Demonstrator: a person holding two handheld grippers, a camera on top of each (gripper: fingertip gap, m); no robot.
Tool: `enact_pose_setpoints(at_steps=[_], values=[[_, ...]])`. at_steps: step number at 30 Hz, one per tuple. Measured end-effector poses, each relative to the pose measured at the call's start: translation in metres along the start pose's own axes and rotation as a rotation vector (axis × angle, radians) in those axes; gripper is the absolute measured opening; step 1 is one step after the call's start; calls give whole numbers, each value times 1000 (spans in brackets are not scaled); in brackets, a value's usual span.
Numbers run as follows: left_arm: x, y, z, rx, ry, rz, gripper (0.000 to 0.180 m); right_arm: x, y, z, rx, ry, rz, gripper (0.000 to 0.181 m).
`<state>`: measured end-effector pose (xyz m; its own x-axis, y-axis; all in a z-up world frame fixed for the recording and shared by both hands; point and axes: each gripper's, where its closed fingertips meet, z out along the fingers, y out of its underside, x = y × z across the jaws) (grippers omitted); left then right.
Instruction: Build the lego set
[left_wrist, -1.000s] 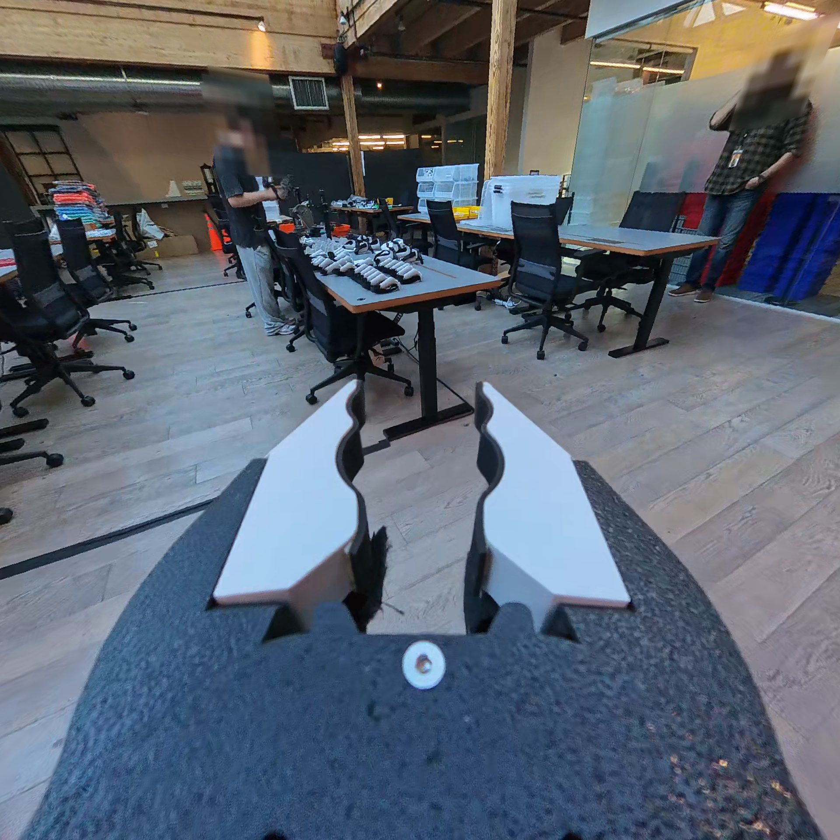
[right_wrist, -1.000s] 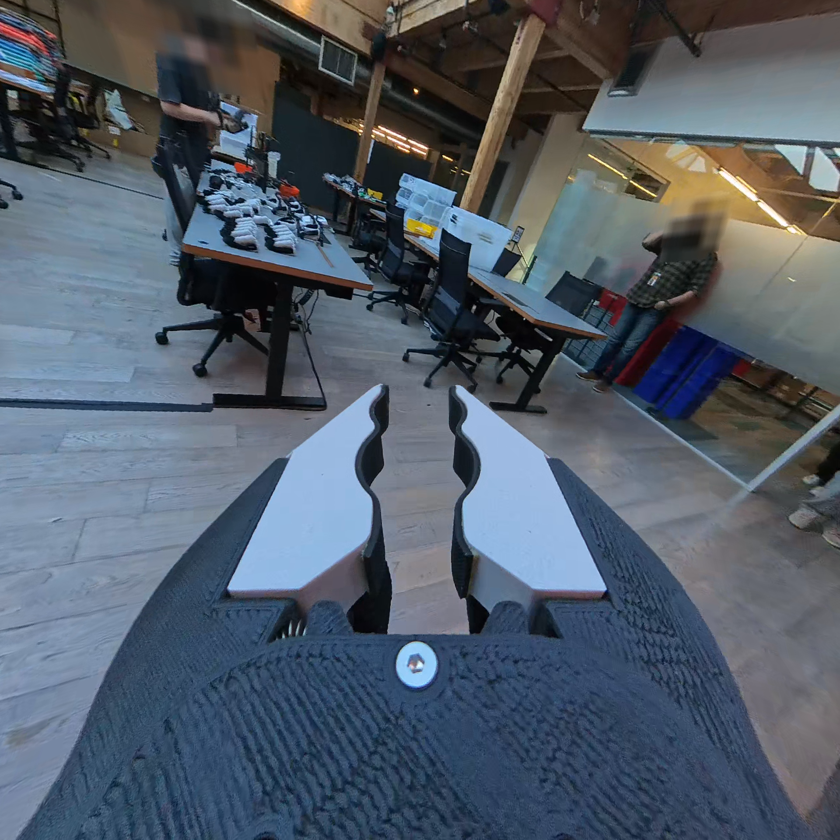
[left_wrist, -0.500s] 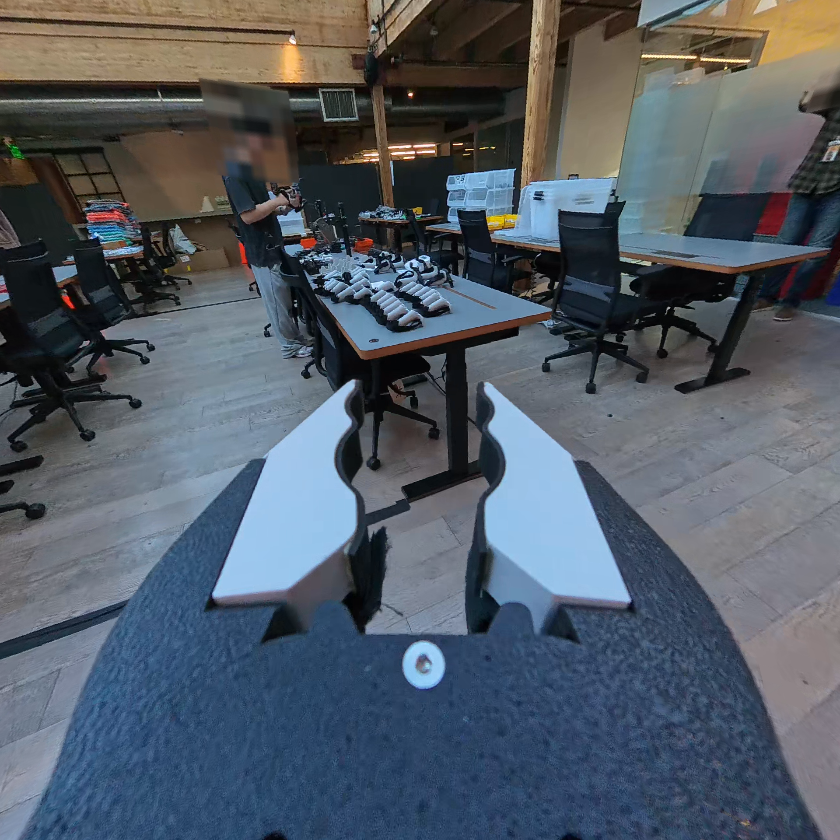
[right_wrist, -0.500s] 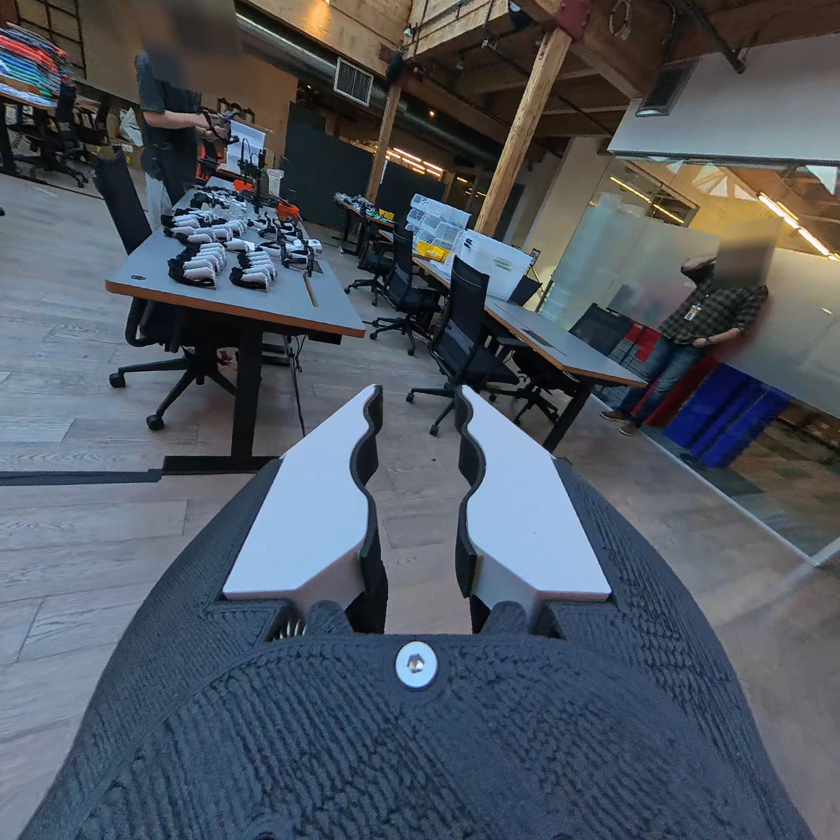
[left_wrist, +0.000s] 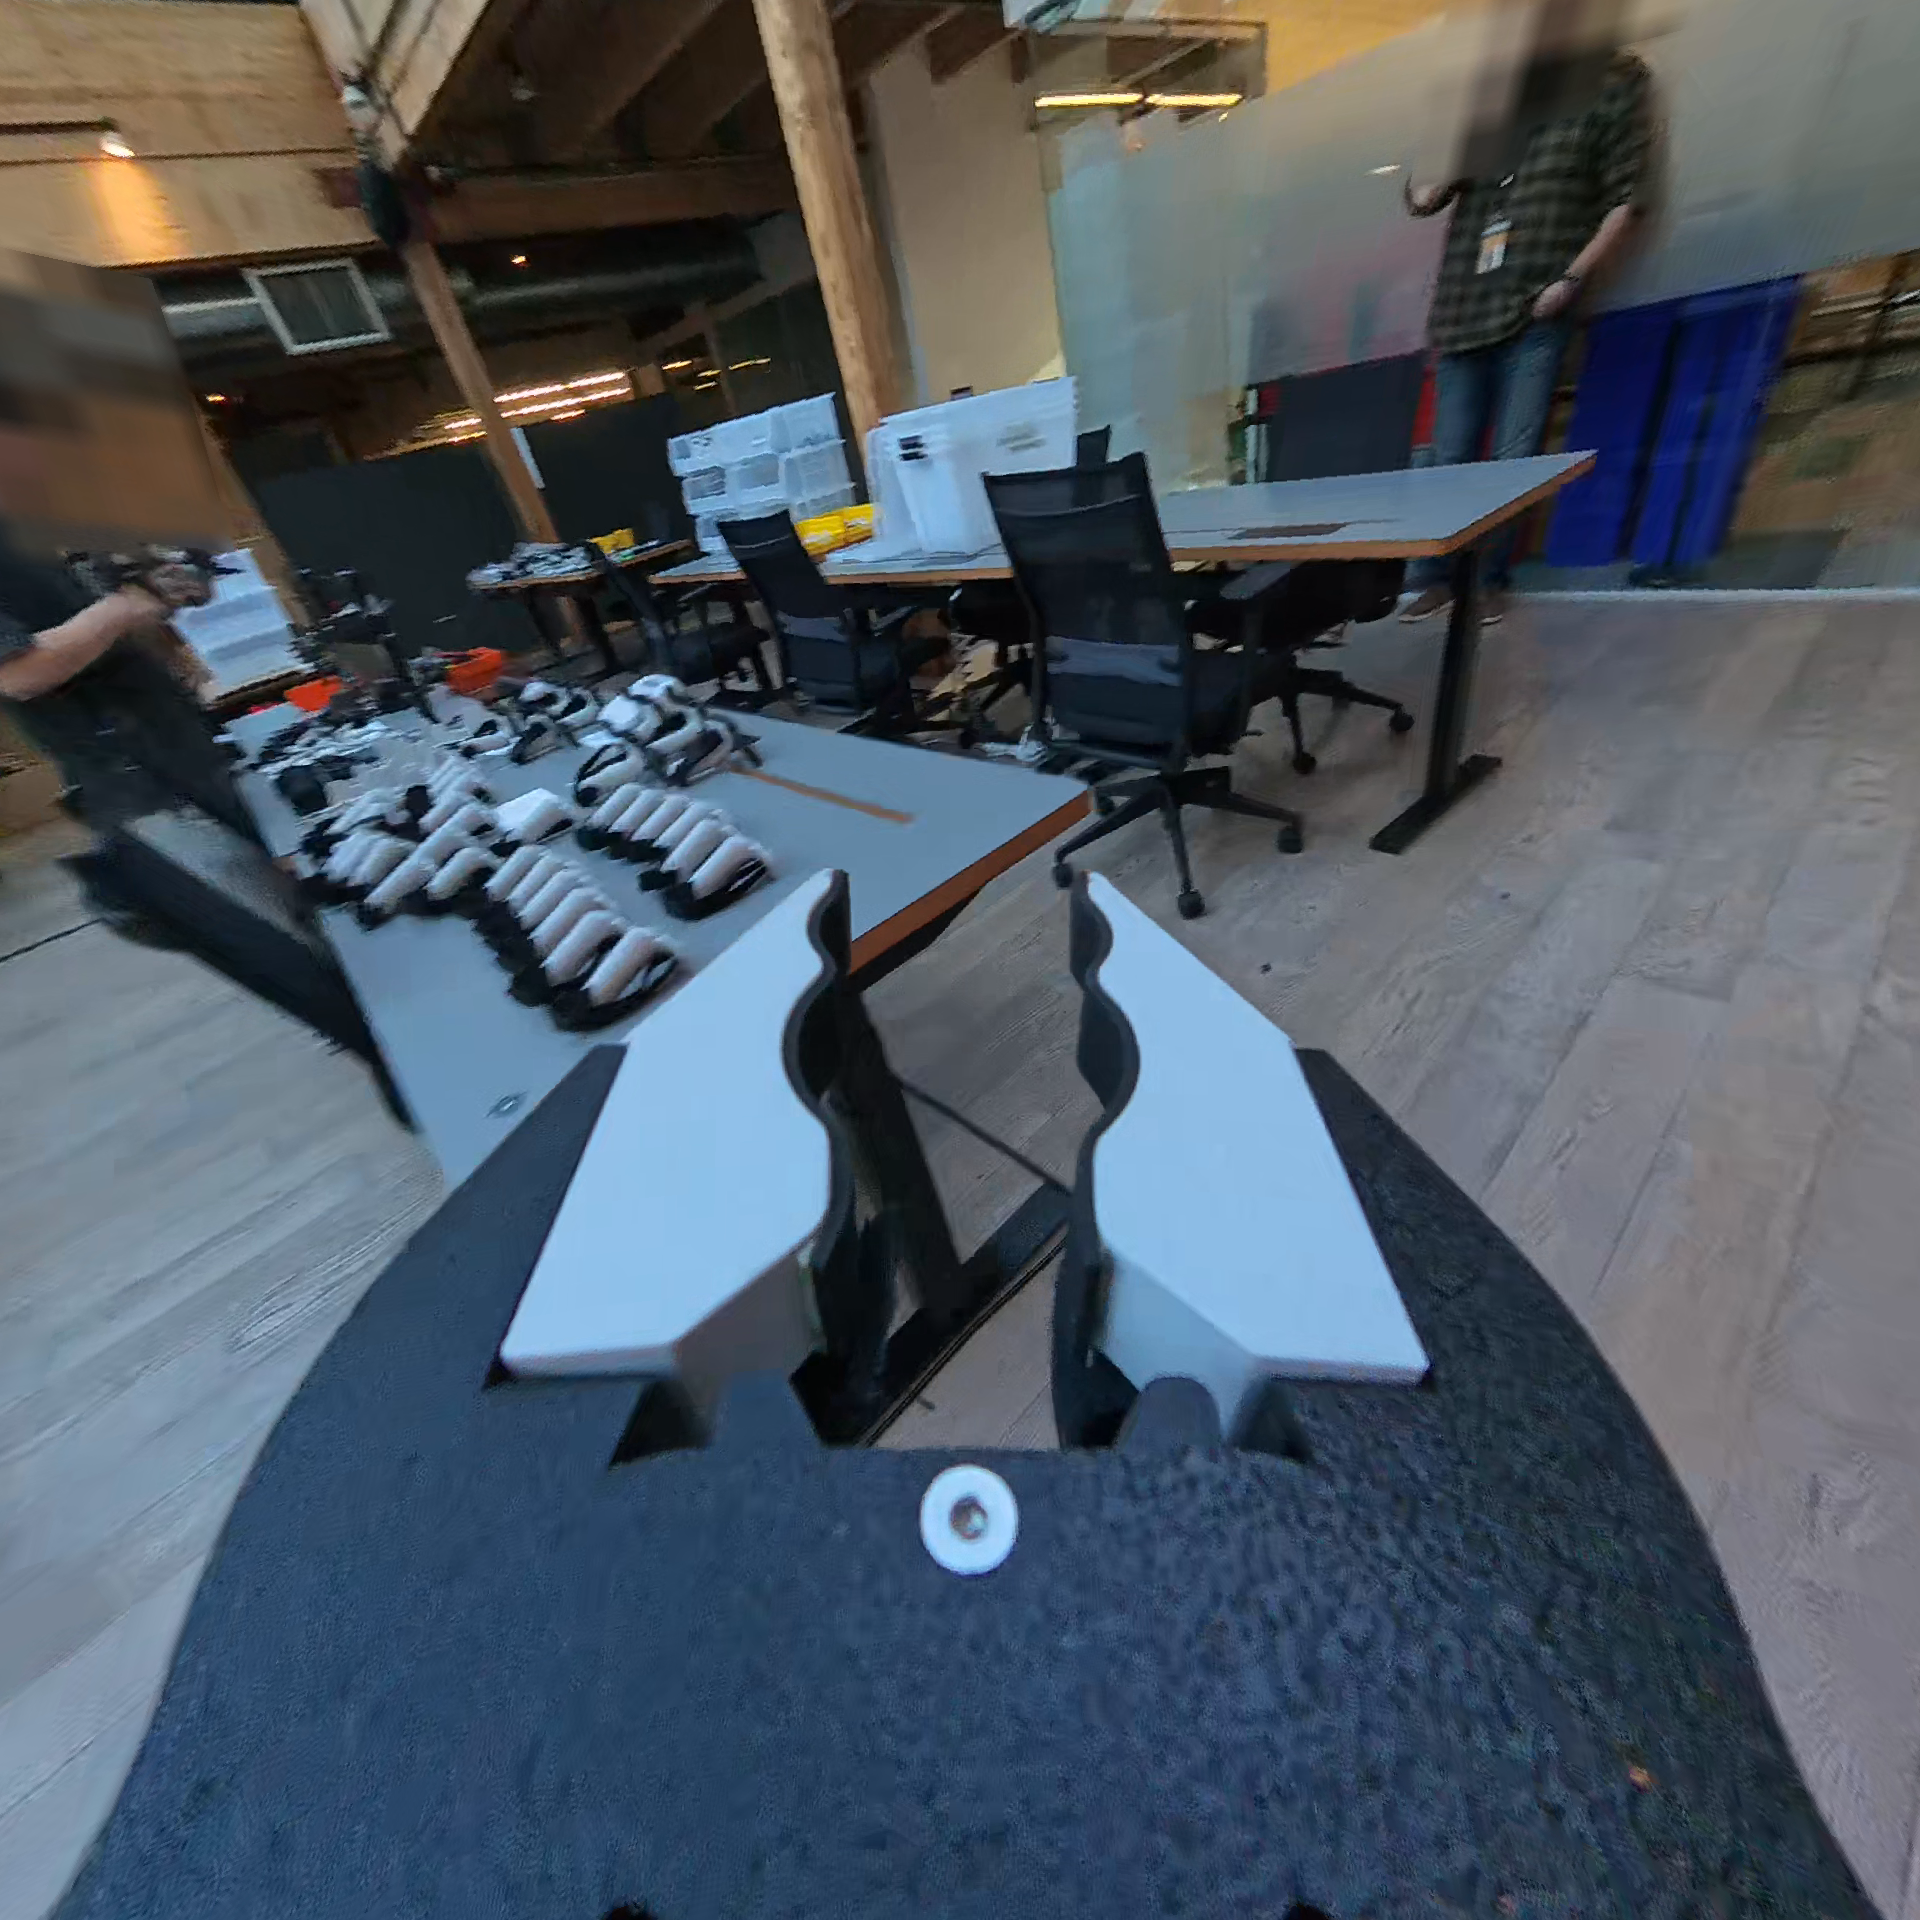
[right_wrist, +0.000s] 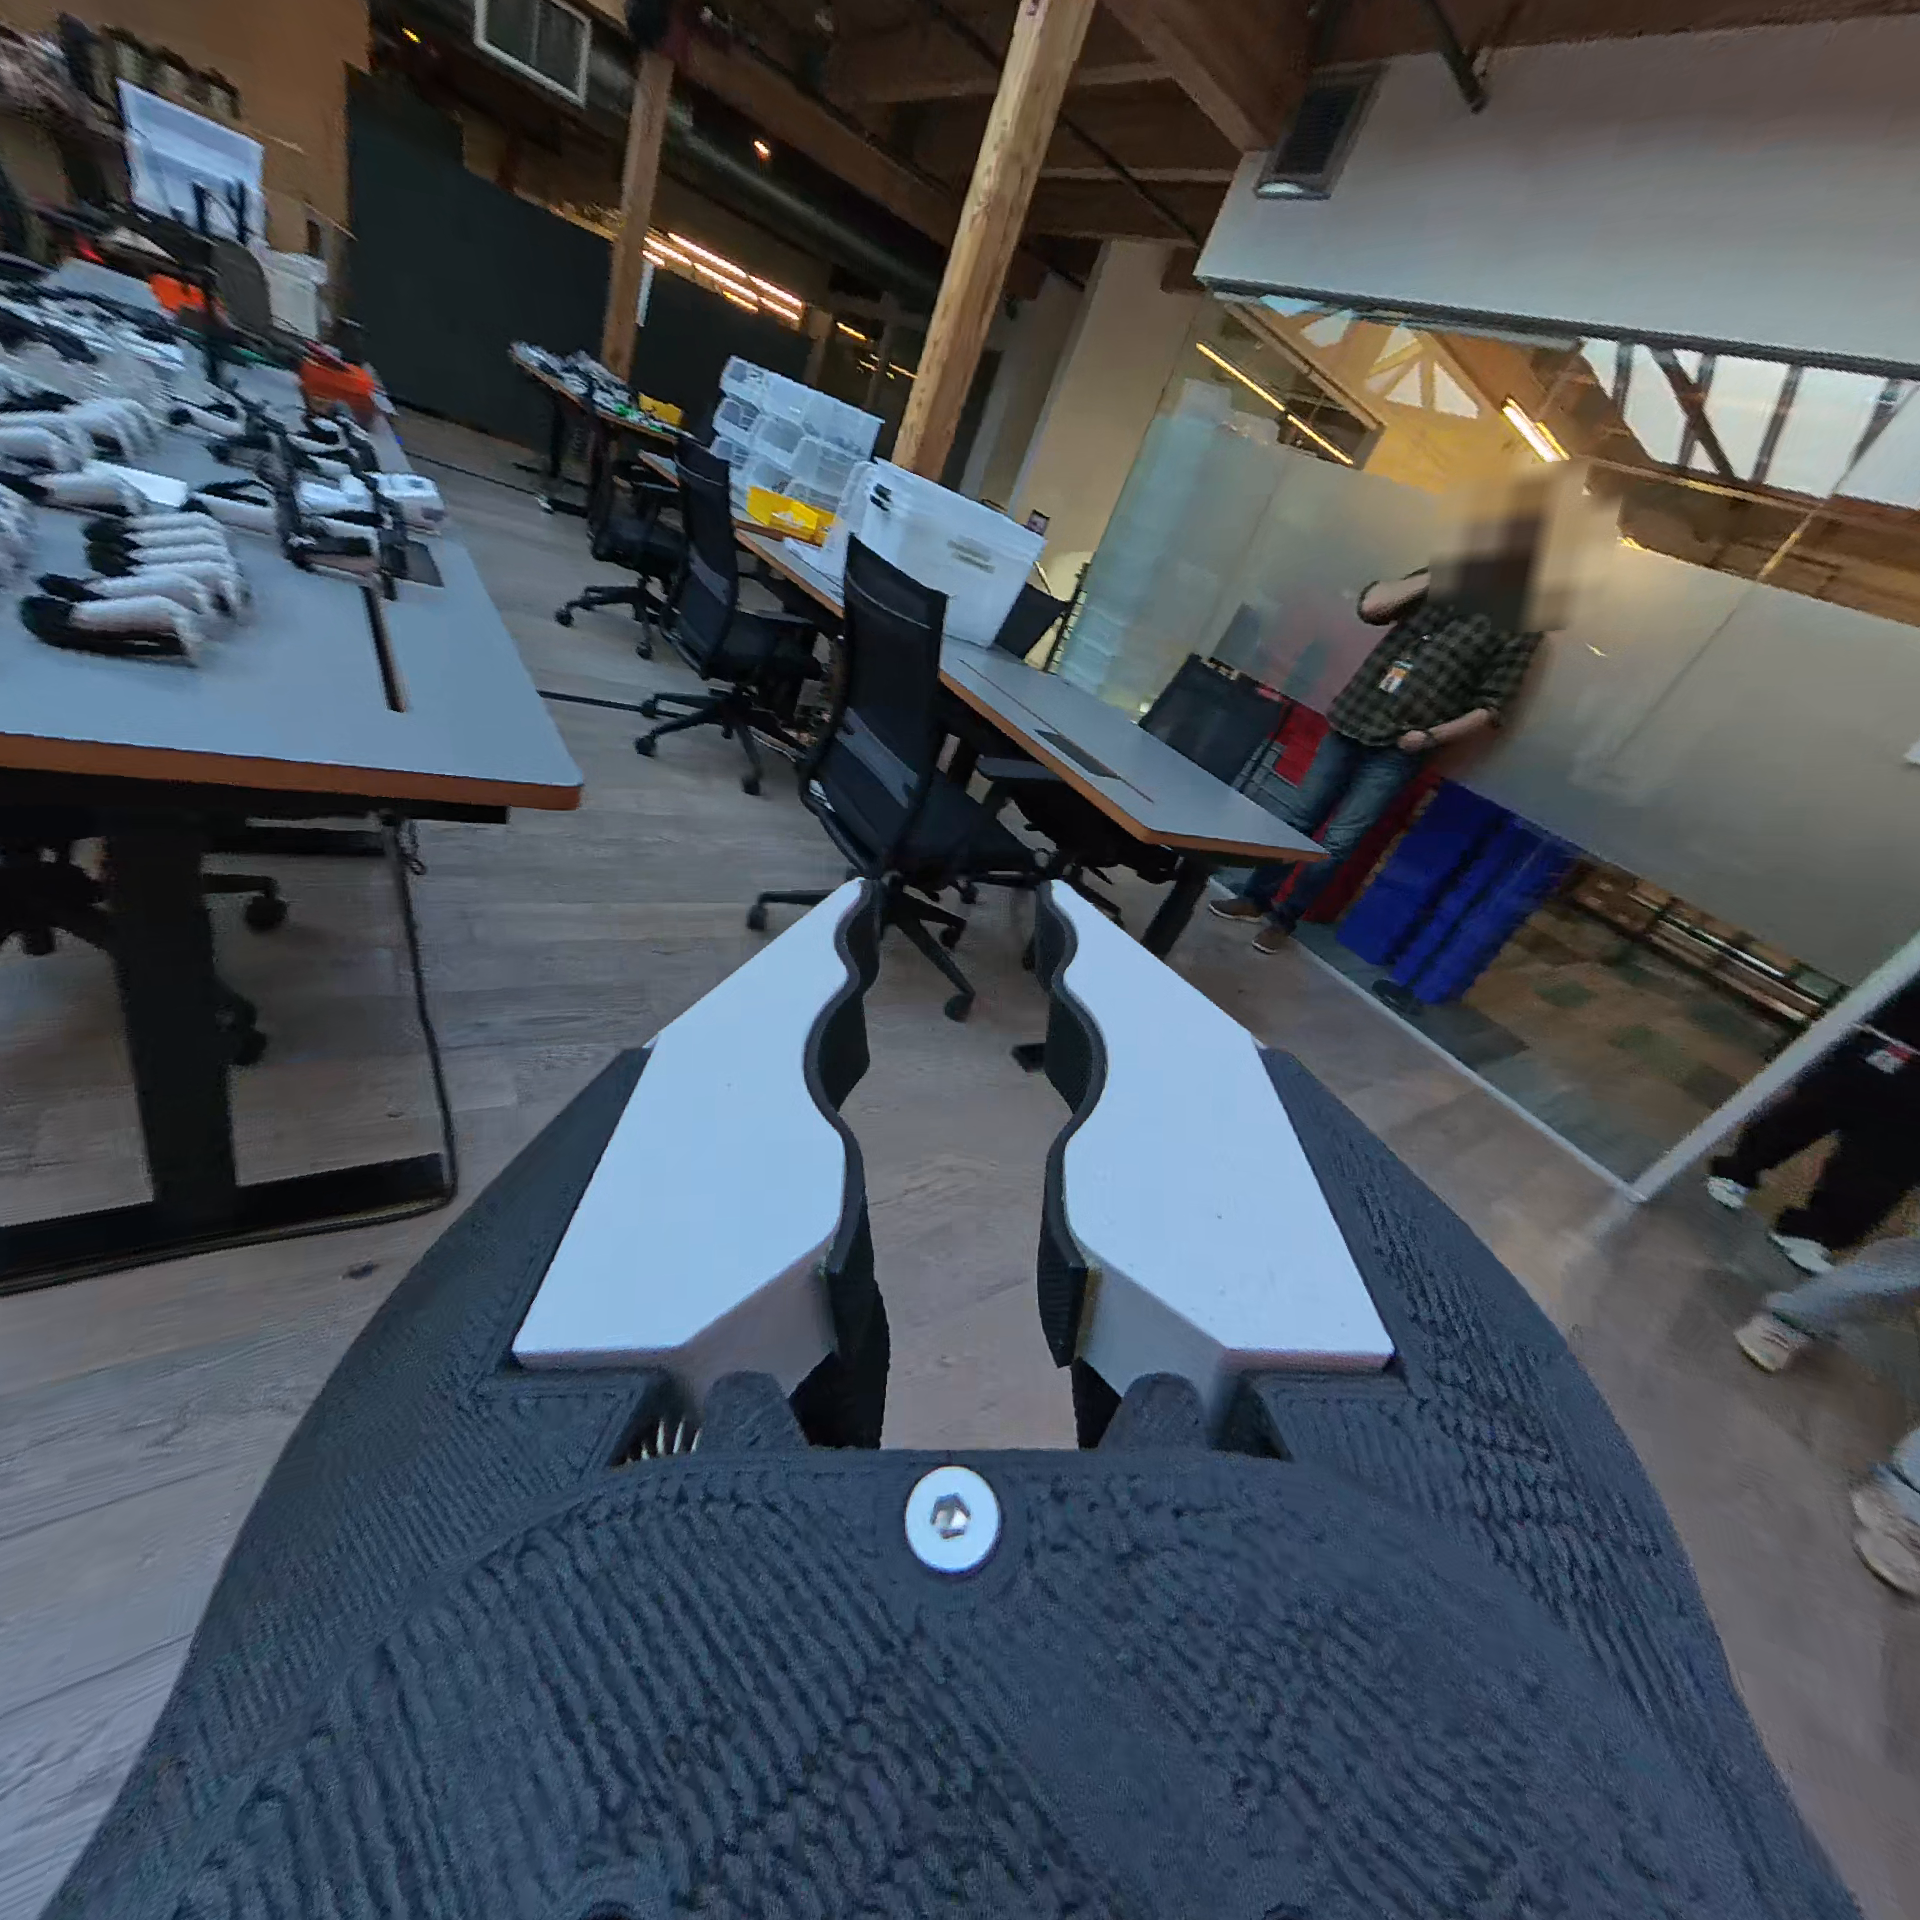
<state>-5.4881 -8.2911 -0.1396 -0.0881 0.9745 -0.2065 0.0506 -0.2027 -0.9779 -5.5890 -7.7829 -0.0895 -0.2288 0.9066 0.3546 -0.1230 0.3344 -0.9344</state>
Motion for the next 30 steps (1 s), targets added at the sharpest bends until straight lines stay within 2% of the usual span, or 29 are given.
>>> enact_pose_setpoints(at_steps=[7, 12, 17, 24, 30], values=[[86, -18, 252, 126, 177, -38, 38, 94, 57, 152, -34, 174, -2, 28], [120, -30, 421, 103, 220, -125, 42, 141, 64, 301, -50, 144, 13, 32], [111, -25, 552, 69, 164, -94, 42, 169, 66, 452, -13, 142, -15, 32], [23, -18, 719, 95, -75, -28, 43, 170, 82, 699, 79, 110, 17, 31], [-42, -32, 883, 75, -214, -22, 45, 150, 42, 927, 175, -16, 68, 34]])
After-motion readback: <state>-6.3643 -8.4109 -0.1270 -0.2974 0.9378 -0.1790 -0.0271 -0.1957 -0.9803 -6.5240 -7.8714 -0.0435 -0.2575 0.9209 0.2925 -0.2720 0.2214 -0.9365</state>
